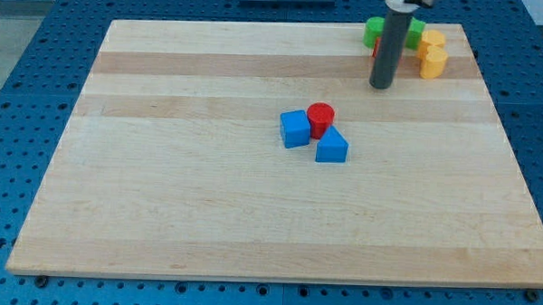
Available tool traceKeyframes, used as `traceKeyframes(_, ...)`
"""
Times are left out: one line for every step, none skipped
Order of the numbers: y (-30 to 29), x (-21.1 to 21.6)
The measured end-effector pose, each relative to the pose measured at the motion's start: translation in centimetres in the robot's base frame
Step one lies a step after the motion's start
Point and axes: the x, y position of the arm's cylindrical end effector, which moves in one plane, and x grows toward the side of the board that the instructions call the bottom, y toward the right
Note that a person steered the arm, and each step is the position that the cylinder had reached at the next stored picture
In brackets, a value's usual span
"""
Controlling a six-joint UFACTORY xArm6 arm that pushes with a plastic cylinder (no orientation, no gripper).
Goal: Point at the center
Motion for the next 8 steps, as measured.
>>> traceKeyframes(0.7,-3.4)
traceKeyframes(2.6,-6.3)
traceKeyframes(2.9,-6.6)
traceKeyframes(1.2,-3.7)
traceKeyframes(-3.8,-3.6)
traceKeyframes(-7.2,-7.2)
traceKeyframes(-8.2,-10.5)
traceKeyframes(-8.8,-13.0)
